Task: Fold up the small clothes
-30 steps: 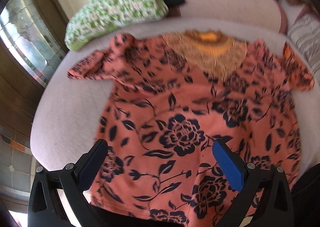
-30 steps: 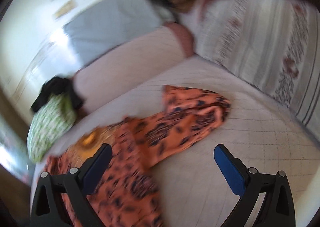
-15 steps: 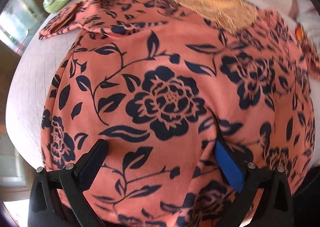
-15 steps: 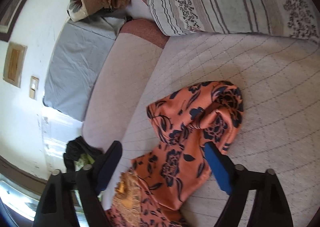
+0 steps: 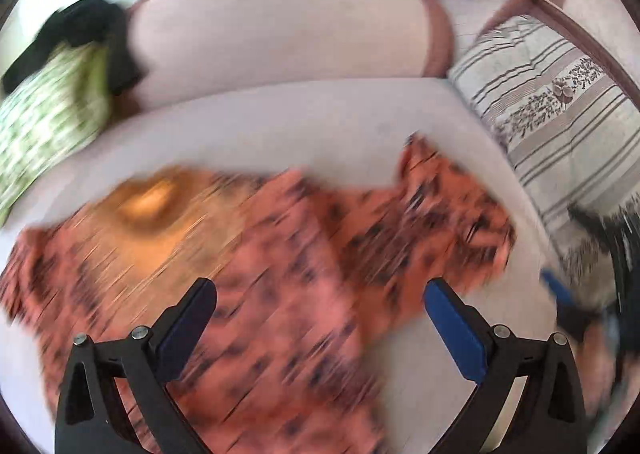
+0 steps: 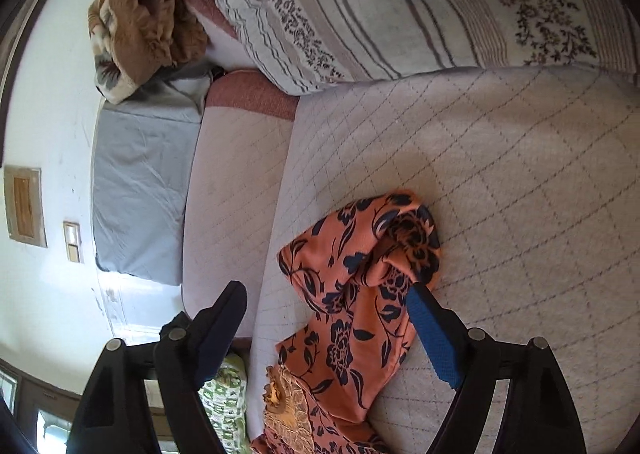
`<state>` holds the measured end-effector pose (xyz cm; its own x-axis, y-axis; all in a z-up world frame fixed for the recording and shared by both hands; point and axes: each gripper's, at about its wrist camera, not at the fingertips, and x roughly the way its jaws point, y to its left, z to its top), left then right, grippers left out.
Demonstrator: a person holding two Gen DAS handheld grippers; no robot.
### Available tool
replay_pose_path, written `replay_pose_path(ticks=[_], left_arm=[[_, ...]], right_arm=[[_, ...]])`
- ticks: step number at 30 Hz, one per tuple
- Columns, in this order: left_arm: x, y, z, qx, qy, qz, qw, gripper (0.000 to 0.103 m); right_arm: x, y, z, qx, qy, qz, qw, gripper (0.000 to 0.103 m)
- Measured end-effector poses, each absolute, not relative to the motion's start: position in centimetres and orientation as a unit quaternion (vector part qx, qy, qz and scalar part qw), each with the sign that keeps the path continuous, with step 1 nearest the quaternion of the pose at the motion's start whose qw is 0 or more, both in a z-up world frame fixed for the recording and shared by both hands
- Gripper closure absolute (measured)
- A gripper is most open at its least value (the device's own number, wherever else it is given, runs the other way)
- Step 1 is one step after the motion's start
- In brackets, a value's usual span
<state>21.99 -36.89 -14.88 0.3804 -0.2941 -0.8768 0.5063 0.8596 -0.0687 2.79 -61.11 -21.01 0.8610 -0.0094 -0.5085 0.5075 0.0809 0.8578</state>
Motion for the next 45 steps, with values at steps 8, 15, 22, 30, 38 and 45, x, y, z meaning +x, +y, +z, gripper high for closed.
replay_pose_path(ticks=[8, 15, 22, 30, 38, 45], left_arm=[[27.8, -48.3, -20.9, 0.111, 0.498, -0.26, 0.82, 0.0], [29.0, -52.3, -24.5, 0.086, 0.505, -0.321, 0.797, 0.054], [28.2, -52.4, -23.1, 0.1, 0.501, -0.349, 0.786, 0.097], [27.1, -43.9, -10.8, 0.093, 0.396, -0.384, 0.829, 0.097], [28.6, -25.3, -3.0, 0.085, 0.348, -0.271, 0.893, 0.097], [33.0, -9.0, -6.8, 0.063, 0.416, -0.125, 0.898, 0.097]], right_arm=[[2.1, -62.2, -20.5, 0.659, 0.171, -0.175, 0.711, 0.019], [1.9, -62.6, -21.0, 0.664, 0.168, -0.172, 0.708, 0.019], [1.8, -62.3, -20.6, 0.65, 0.161, -0.181, 0.72, 0.034], [3.3, -61.5, -20.4, 0.622, 0.192, -0.187, 0.735, 0.036], [7.3, -57.1, -19.4, 0.565, 0.253, -0.151, 0.771, 0.036], [12.1, -49.7, -18.6, 0.488, 0.314, -0.079, 0.81, 0.036]])
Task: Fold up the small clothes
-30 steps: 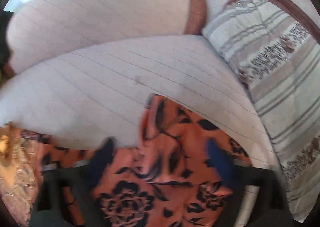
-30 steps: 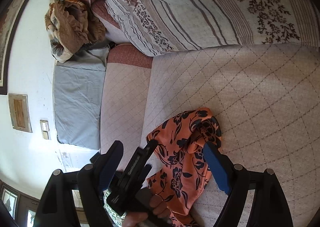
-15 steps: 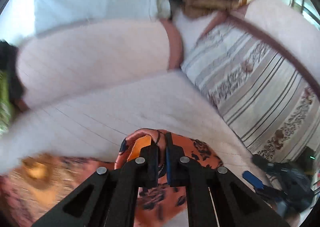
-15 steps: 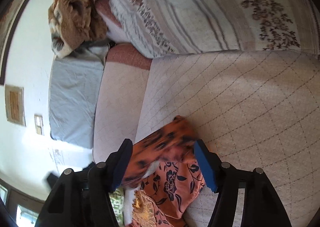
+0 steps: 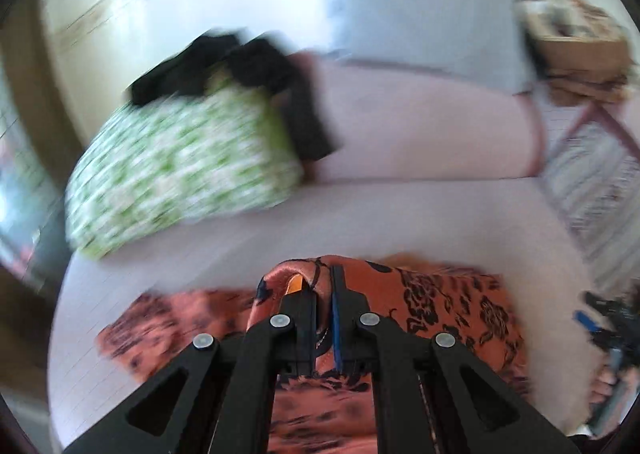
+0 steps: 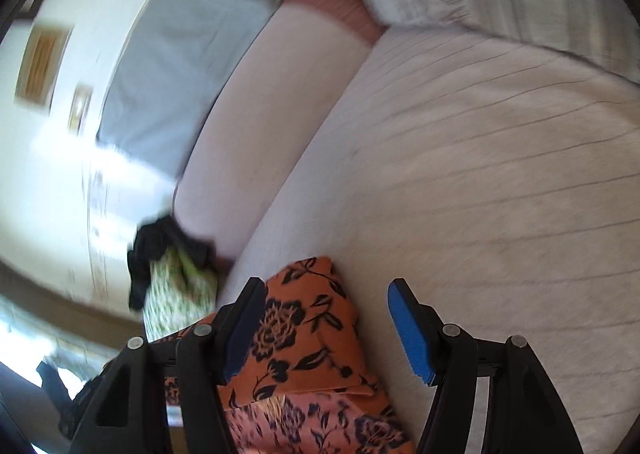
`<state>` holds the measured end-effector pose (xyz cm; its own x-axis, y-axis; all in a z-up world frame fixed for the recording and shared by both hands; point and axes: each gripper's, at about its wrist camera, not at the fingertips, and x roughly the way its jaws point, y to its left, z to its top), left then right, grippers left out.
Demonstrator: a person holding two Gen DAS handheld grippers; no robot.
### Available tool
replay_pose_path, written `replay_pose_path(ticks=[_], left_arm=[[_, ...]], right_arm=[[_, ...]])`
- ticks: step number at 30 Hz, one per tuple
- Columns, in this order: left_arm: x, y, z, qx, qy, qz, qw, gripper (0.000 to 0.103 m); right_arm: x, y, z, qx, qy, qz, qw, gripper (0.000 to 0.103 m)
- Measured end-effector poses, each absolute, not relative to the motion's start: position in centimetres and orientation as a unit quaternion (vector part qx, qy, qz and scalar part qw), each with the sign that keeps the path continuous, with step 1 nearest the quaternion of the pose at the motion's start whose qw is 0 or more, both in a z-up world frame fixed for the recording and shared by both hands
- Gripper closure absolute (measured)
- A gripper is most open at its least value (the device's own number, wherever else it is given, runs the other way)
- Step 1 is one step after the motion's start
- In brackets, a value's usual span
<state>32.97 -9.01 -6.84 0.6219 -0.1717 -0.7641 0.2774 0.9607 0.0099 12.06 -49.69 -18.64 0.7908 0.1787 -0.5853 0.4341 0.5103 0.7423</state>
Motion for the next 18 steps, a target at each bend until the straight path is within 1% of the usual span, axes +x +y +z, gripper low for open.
replay_pose_path(ticks=[3, 5, 7, 8, 9, 10, 11, 12, 13, 16, 18], left_arm=[[34.3, -2.9, -9.6, 0.049, 0.445, -0.074, 0.891, 0.097], [35.1, 0.0, -12.3, 0.025, 0.483, -0.07, 0.872, 0.094], [35.4, 1.3, -14.8, 0.021, 0.519, -0.056, 0.853, 0.092], [35.1, 1.8, -15.4, 0.023, 0.525, -0.053, 0.849, 0.091], [34.7, 2.1, -15.8, 0.024, 0.527, -0.055, 0.848, 0.083], [34.2, 2.4, -16.1, 0.026, 0.527, -0.056, 0.848, 0.07], [33.9, 3.1, -16.2, 0.028, 0.523, -0.055, 0.85, 0.063], [33.4, 3.8, -16.0, 0.032, 0.515, -0.053, 0.855, 0.052], [32.9, 4.1, -15.7, 0.038, 0.506, -0.05, 0.86, 0.048], [32.1, 5.0, -15.8, 0.051, 0.499, -0.051, 0.864, 0.048], [31.5, 5.4, -16.4, 0.05, 0.504, -0.062, 0.86, 0.048]], right_arm=[[13.8, -46.4, -18.7, 0.451, 0.344, -0.038, 0.823, 0.036], [14.4, -44.4, -18.9, 0.431, 0.356, -0.015, 0.829, 0.036], [14.9, -42.6, -19.3, 0.414, 0.365, -0.004, 0.834, 0.036], [15.3, -42.1, -19.6, 0.407, 0.371, 0.0, 0.835, 0.036], [15.7, -41.4, -19.8, 0.398, 0.379, 0.007, 0.835, 0.036], [16.2, -40.5, -20.0, 0.39, 0.384, 0.013, 0.837, 0.036], [16.7, -39.7, -20.2, 0.379, 0.389, 0.02, 0.839, 0.036], [16.9, -38.7, -20.4, 0.367, 0.395, 0.028, 0.842, 0.036], [17.2, -37.9, -20.5, 0.357, 0.401, 0.036, 0.843, 0.036], [18.2, -35.4, -21.3, 0.33, 0.435, 0.061, 0.836, 0.036], [18.5, -35.0, -21.6, 0.331, 0.443, 0.068, 0.83, 0.036]])
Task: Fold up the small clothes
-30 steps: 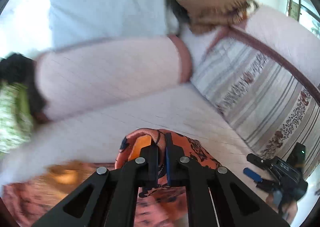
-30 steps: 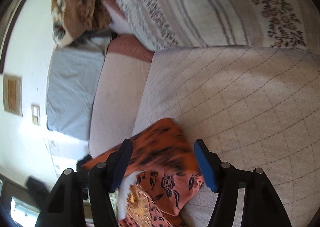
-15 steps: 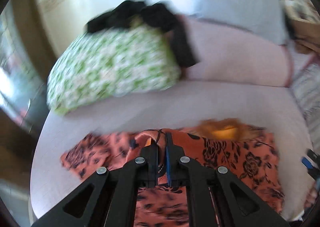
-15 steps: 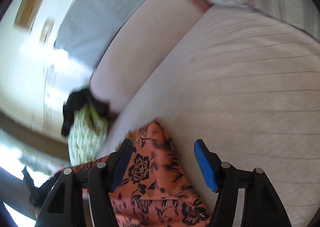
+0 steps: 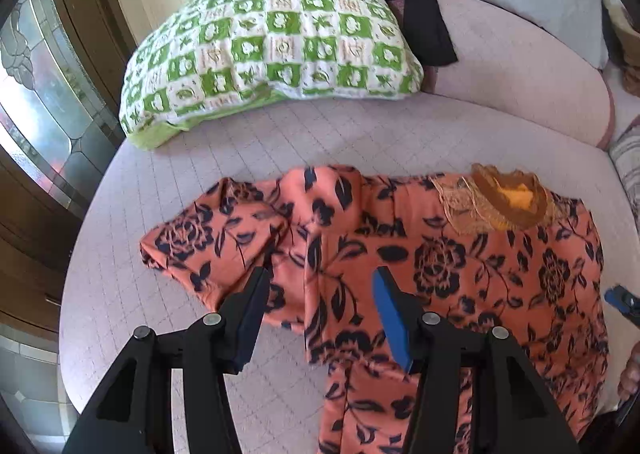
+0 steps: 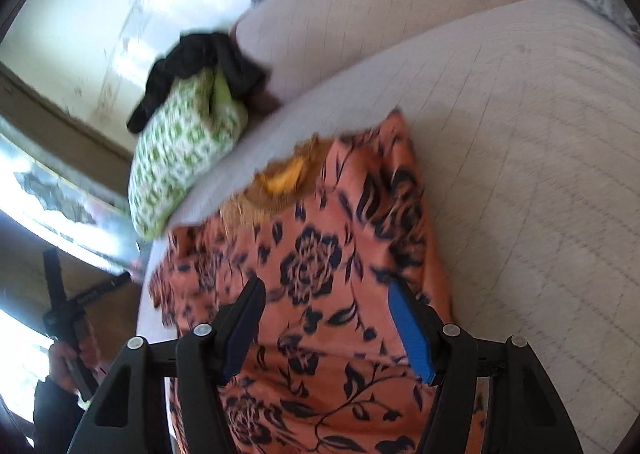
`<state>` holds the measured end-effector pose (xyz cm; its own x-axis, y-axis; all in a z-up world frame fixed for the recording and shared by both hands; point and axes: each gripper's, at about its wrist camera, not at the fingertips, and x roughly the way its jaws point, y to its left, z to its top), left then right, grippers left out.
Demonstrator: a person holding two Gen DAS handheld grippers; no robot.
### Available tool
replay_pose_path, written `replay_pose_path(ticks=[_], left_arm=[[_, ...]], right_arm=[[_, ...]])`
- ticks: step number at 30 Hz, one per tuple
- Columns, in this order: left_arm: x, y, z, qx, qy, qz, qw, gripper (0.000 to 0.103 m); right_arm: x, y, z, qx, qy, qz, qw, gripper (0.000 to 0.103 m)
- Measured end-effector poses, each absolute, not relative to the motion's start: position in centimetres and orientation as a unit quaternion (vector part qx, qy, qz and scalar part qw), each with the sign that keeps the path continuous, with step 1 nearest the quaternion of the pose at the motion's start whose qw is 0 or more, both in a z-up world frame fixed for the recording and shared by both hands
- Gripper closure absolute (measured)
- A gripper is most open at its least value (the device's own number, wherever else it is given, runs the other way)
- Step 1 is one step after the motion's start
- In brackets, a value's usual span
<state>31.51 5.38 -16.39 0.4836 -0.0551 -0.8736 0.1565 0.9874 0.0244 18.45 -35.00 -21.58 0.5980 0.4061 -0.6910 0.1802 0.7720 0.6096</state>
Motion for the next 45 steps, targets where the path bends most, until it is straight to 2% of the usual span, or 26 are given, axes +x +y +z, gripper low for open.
replay_pose_path(ticks=[7, 11, 14, 15, 16, 18, 19, 21, 22, 23, 24, 25, 30, 32, 33, 34, 35, 36, 37, 40, 43, 45], left_arm=[[29.7, 6.4, -19.5, 0.035, 0.525, -0.063, 0.848, 0.048], [29.1, 4.8, -20.6, 0.027, 0.532, -0.069, 0.844, 0.048], [28.8, 2.8, -20.4, 0.038, 0.531, -0.082, 0.842, 0.048], [28.7, 2.2, -20.1, 0.042, 0.53, -0.087, 0.842, 0.048], [28.6, 1.5, -19.9, 0.046, 0.527, -0.095, 0.843, 0.048], [28.3, 0.5, -19.4, 0.053, 0.522, -0.108, 0.845, 0.048], [28.2, 0.2, -19.3, 0.057, 0.519, -0.112, 0.845, 0.046], [28.1, 0.0, -19.2, 0.061, 0.517, -0.113, 0.846, 0.045], [28.1, 0.0, -19.3, 0.06, 0.519, -0.111, 0.845, 0.045], [28.0, 0.1, -19.4, 0.059, 0.521, -0.109, 0.845, 0.045], [27.9, 0.3, -19.4, 0.056, 0.523, -0.107, 0.844, 0.045], [27.7, 0.5, -19.4, 0.056, 0.524, -0.107, 0.843, 0.045], [27.1, 1.1, -19.7, 0.065, 0.527, -0.105, 0.841, 0.045], [26.9, 1.2, -19.9, 0.068, 0.529, -0.106, 0.839, 0.045], [26.9, 1.1, -20.0, 0.071, 0.529, -0.106, 0.839, 0.045], [26.8, 1.1, -20.2, 0.073, 0.53, -0.105, 0.838, 0.045], [26.8, 1.1, -20.3, 0.074, 0.531, -0.103, 0.838, 0.045], [26.9, 1.2, -20.4, 0.073, 0.532, -0.1, 0.838, 0.045], [27.0, 1.4, -20.3, 0.069, 0.533, -0.097, 0.838, 0.045], [27.2, 2.8, -20.2, 0.054, 0.533, -0.084, 0.84, 0.045], [27.4, 4.8, -20.4, 0.027, 0.537, -0.067, 0.841, 0.045], [27.4, 6.1, -20.8, 0.016, 0.54, -0.054, 0.84, 0.045]], right_arm=[[19.0, -35.3, -23.2, 0.42, 0.434, 0.12, 0.788, 0.035], [20.7, -32.4, -24.3, 0.391, 0.476, 0.117, 0.779, 0.035], [21.1, -34.6, -25.4, 0.352, 0.482, 0.009, 0.802, 0.038], [21.0, -35.9, -26.1, 0.364, 0.485, -0.014, 0.795, 0.057], [20.9, -37.6, -27.1, 0.405, 0.487, -0.019, 0.774, 0.07], [20.3, -39.3, -27.2, 0.459, 0.471, -0.01, 0.753, 0.069], [20.1, -39.6, -26.4, 0.45, 0.459, -0.021, 0.765, 0.069], [19.6, -39.7, -24.0, 0.406, 0.421, -0.054, 0.809, 0.067], [19.6, -39.7, -23.3, 0.399, 0.411, -0.053, 0.818, 0.056], [20.0, -39.4, -22.8, 0.391, 0.41, -0.044, 0.823, 0.041], [20.4, -39.2, -22.6, 0.379, 0.413, -0.044, 0.827, 0.016], [20.9, -38.7, -22.4, 0.362, 0.413, -0.05, 0.834, 0.013], [24.4, -37.1, -23.3, 0.279, 0.444, -0.07, 0.849, 0.013], [25.5, -36.6, -24.6, 0.263, 0.465, -0.071, 0.843, 0.019], [26.0, -35.9, -25.2, 0.246, 0.472, -0.069, 0.844, 0.043], [26.5, -35.3, -25.7, 0.221, 0.483, -0.066, 0.845, 0.073], [27.0, -34.6, -26.0, 0.193, 0.494, -0.072, 0.845, 0.074], [27.1, -34.4, -26.0, 0.183, 0.488, -0.078, 0.85, 0.079], [27.1, -34.6, -25.9, 0.183, 0.484, -0.082, 0.852, 0.088], [26.6, -37.6, -25.6, 0.215, 0.467, -0.126, 0.849, 0.094], [26.3, -41.6, -27.1, 0.286, 0.469, -0.129, 0.826, 0.095], [26.2, -41.9, -26.4, 0.285, 0.465, -0.143, 0.826, 0.095]])
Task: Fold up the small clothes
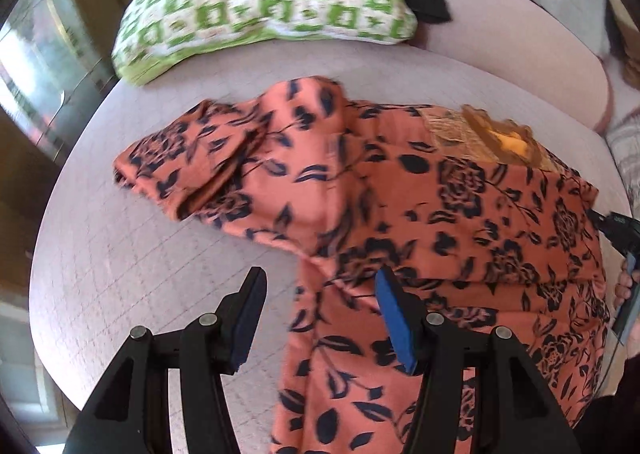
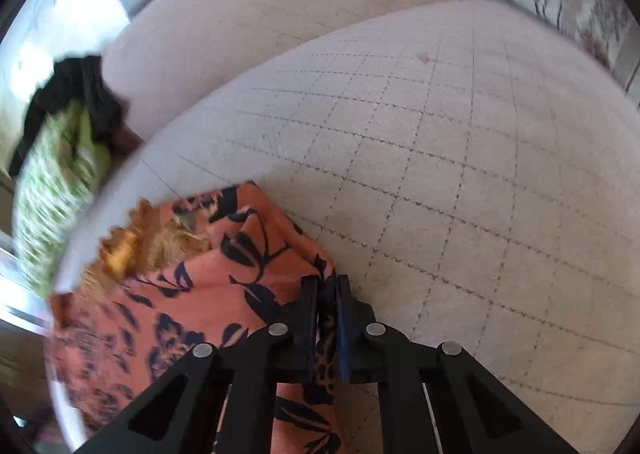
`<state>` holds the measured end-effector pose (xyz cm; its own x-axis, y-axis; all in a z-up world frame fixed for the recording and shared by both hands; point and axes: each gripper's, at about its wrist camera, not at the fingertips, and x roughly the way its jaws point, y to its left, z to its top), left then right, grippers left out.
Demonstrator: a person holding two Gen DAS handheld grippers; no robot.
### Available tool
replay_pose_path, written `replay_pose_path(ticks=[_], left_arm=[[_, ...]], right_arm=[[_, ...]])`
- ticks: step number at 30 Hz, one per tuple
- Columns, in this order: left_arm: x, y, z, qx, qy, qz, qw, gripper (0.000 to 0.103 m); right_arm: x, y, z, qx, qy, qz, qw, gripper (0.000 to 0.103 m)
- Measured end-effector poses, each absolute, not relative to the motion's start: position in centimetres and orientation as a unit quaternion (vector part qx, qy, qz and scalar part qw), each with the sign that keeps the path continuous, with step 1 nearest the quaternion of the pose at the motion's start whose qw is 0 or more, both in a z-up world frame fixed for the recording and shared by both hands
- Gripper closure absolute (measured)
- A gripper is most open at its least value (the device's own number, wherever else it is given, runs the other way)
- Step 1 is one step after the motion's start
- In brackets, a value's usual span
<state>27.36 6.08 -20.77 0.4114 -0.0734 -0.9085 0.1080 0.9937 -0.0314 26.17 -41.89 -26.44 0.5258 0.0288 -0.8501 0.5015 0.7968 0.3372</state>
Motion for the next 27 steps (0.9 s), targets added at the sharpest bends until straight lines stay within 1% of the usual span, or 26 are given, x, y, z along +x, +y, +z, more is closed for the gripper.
replay_pose_path(ticks=[1, 5, 8, 13, 14, 16, 18, 20, 21, 24, 25, 27], left_arm=[[27.3, 6.6, -21.0, 0.011, 0.542, -0.048, 0.839, 0.045], [27.0, 9.5, -21.1, -0.032, 0.542, -0.029, 0.839, 0.045], [27.0, 13.4, -21.1, -0.086, 0.533, 0.004, 0.842, 0.043], [27.0, 21.6, -21.4, -0.198, 0.506, 0.077, 0.836, 0.043], [27.1, 23.5, -21.4, -0.221, 0.497, 0.096, 0.833, 0.043], [27.3, 25.7, -21.3, -0.237, 0.483, 0.126, 0.833, 0.043], [27.6, 26.4, -21.1, -0.23, 0.475, 0.137, 0.838, 0.042], [28.3, 25.7, -21.1, -0.221, 0.484, 0.109, 0.84, 0.035], [28.8, 25.1, -21.4, -0.225, 0.49, 0.089, 0.837, 0.03], [30.5, 23.9, -22.0, -0.232, 0.493, 0.064, 0.836, 0.026], [31.3, 23.5, -22.3, -0.239, 0.492, 0.063, 0.835, 0.024], [32.7, 23.7, -23.4, -0.266, 0.497, 0.061, 0.824, 0.023]], right_arm=[[25.8, -42.1, -26.0, 0.28, 0.46, -0.16, 0.827, 0.093], [24.5, -42.9, -23.7, 0.29, 0.437, -0.185, 0.831, 0.093], [22.9, -41.2, -21.6, 0.279, 0.411, -0.131, 0.858, 0.093], [20.6, -36.4, -21.1, 0.305, 0.419, -0.014, 0.855, 0.092], [20.1, -35.2, -20.9, 0.3, 0.42, 0.002, 0.856, 0.092], [19.2, -32.6, -20.3, 0.276, 0.423, 0.033, 0.863, 0.092], [18.6, -30.8, -20.2, 0.262, 0.424, 0.054, 0.865, 0.092], [17.7, -29.4, -20.5, 0.265, 0.433, 0.073, 0.859, 0.092], [17.9, -29.0, -20.8, 0.267, 0.44, 0.083, 0.853, 0.092], [17.7, -28.1, -21.3, 0.253, 0.439, 0.081, 0.858, 0.092], [17.8, -27.9, -21.3, 0.251, 0.436, 0.081, 0.86, 0.092], [18.2, -27.7, -21.6, 0.255, 0.432, 0.084, 0.861, 0.091]])
